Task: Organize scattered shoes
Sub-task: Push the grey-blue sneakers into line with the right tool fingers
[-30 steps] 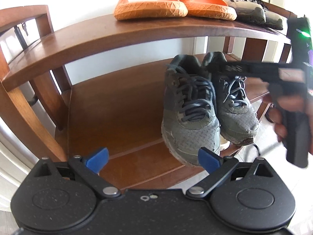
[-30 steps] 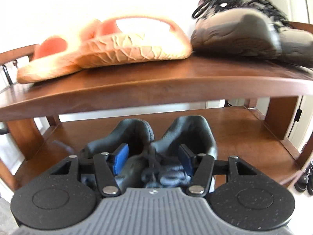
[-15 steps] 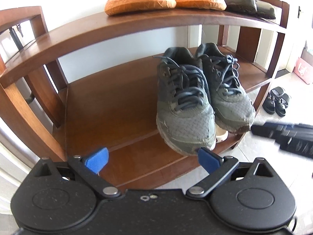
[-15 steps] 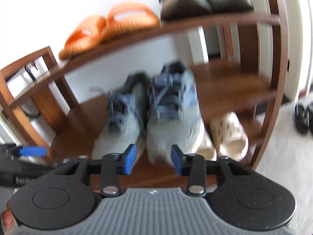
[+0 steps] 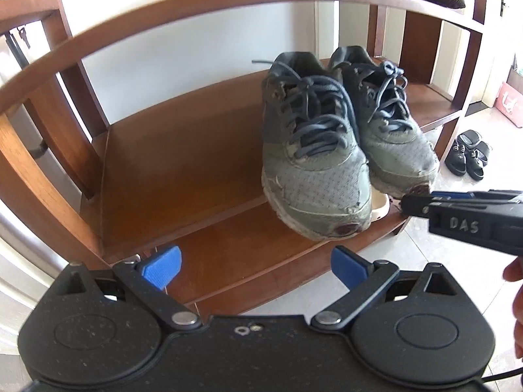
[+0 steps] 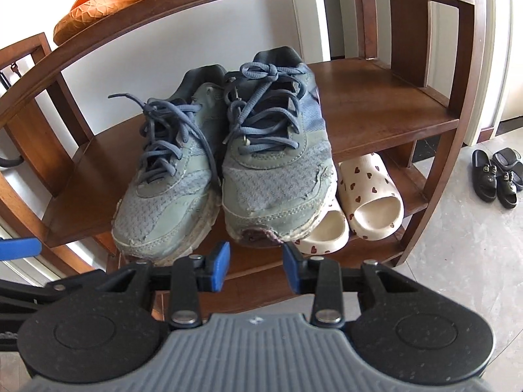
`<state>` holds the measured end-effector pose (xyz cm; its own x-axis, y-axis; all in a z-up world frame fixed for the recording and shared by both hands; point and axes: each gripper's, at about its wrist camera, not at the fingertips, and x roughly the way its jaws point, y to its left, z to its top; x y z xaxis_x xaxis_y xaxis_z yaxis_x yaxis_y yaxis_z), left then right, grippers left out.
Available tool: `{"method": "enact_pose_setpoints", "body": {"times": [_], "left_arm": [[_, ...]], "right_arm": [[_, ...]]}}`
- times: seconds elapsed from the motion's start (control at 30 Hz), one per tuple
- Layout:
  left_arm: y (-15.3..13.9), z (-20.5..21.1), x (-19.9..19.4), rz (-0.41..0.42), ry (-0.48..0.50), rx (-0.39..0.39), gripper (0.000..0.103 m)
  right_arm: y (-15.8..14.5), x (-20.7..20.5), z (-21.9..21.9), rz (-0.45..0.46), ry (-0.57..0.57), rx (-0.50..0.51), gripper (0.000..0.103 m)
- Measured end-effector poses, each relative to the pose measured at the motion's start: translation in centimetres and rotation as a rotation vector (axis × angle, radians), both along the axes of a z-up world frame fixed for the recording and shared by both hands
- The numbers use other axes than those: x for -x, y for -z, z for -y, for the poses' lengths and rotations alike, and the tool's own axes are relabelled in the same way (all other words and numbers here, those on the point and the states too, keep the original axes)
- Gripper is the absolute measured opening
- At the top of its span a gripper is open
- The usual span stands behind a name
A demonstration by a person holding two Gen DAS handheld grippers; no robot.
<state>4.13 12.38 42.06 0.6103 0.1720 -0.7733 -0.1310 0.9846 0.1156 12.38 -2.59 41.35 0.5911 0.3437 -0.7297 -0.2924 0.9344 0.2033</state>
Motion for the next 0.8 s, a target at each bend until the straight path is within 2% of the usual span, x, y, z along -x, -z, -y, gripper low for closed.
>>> {"method": "enact_pose_setpoints", "body": {"times": [0.23,0.5,0.57,0.8], "left_arm": [[0.2,0.0,-0.3,0.008,0.007,0.006,0.099],[0.4,0.5,-1.4,0.019,0.029,0.004,0.100],[0.4,0.7,-1.5,0.026,0.035,-0.001,0.100],[-0.2,1.6,-3.0,0.073,0.027,0.002,0.103]], "right_arm": [[0.1,-1.8,1.4,0.016,0.039,0.007,0.040],[0.0,-6.2,1.7,0.049,0.067,0.022,0.041],[-0.3,-5.5,2.3,0.058,0.078,0.009,0.041],[0.4,-1.8,4.2,-0.009,0.065,0.018,0.041]]}}
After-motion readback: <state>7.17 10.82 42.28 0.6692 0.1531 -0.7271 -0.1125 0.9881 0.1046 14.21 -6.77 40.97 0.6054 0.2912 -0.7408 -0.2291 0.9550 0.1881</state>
